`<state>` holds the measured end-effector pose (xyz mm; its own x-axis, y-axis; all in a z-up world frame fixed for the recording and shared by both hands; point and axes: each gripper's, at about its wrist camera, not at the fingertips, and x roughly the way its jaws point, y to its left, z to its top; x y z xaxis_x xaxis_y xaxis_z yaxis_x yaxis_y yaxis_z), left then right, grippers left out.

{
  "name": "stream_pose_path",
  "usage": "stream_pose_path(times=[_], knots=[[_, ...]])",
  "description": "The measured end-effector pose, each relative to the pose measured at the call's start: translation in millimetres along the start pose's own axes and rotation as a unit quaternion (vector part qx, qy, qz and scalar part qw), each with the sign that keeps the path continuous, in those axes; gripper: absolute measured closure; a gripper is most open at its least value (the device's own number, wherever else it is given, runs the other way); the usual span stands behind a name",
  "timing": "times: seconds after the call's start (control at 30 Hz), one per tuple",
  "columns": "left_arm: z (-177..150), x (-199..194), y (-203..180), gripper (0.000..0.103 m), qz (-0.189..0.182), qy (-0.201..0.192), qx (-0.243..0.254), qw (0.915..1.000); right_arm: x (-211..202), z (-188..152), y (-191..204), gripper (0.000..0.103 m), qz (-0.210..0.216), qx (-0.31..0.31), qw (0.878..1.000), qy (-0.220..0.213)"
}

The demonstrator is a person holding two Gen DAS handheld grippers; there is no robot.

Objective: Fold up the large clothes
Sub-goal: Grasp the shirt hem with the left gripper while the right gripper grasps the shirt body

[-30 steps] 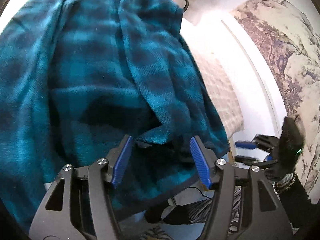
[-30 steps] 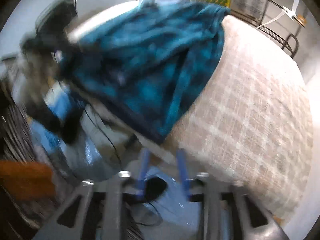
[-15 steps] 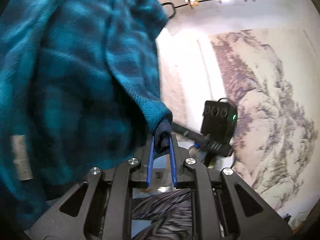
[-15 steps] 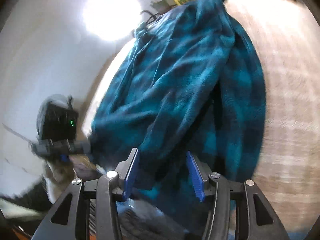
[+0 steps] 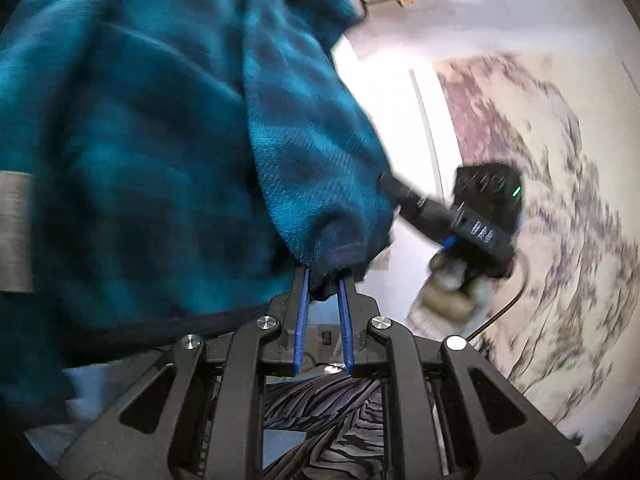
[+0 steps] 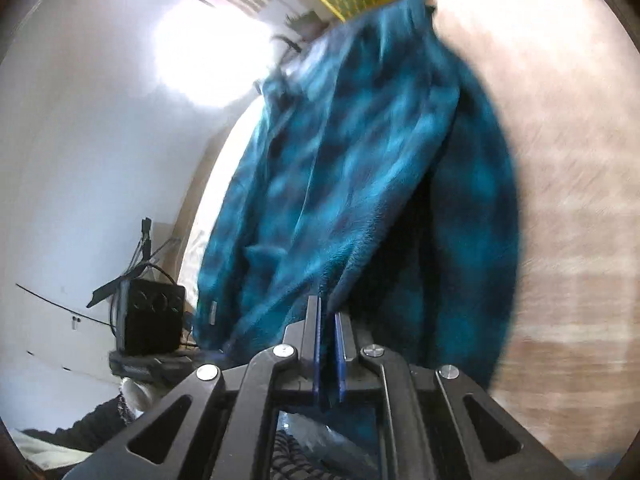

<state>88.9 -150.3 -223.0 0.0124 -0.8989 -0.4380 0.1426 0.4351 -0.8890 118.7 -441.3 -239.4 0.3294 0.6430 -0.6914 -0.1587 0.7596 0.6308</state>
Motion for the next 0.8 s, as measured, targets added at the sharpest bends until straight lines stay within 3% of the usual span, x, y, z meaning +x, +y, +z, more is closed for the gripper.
stream_pose_path(times=[0.07,0.2,0.3,0.33,0.37,0.43,0.53,0.73,0.8], knots=[[-3,14,-9,0.09,0.016,0.012,0.021,0.9996,-15,1,2,0.1,-0.029,-0.02,0.999,-0.007],[-11,28,-16,0.09,0.048,0.031,0.047,0.9972,8,-13,-10,0.1,-0.09,-0.029,0.995,0.037],[-11,14,-22,0.089,0.052,0.021,0.054,0.9969,20,-25,-25,0.084,-0.063,-0.009,0.997,0.048],[-10,11,-24,0.087,0.051,0.02,0.053,0.9971,20,-28,-33,0.063,-0.045,0.012,0.998,0.052],[-9,7,-27,0.084,0.051,0.016,0.056,0.997,19,-30,-38,0.061,-0.029,0.024,0.998,0.051],[-8,-1,-31,0.082,0.058,0.005,0.068,0.996,18,-34,-42,0.066,-0.015,0.027,0.998,0.053],[-1,-2,-38,0.082,0.066,-0.005,0.073,0.9952,23,-37,-37,0.097,-0.005,0.012,0.998,0.061],[7,4,-49,0.082,0.087,-0.015,0.099,0.9912,-12,-36,-12,0.099,-0.024,-0.023,0.999,0.012],[12,14,-51,0.082,0.09,-0.013,0.1,0.9908,-10,-41,-14,0.099,-0.065,-0.038,0.997,0.029]])
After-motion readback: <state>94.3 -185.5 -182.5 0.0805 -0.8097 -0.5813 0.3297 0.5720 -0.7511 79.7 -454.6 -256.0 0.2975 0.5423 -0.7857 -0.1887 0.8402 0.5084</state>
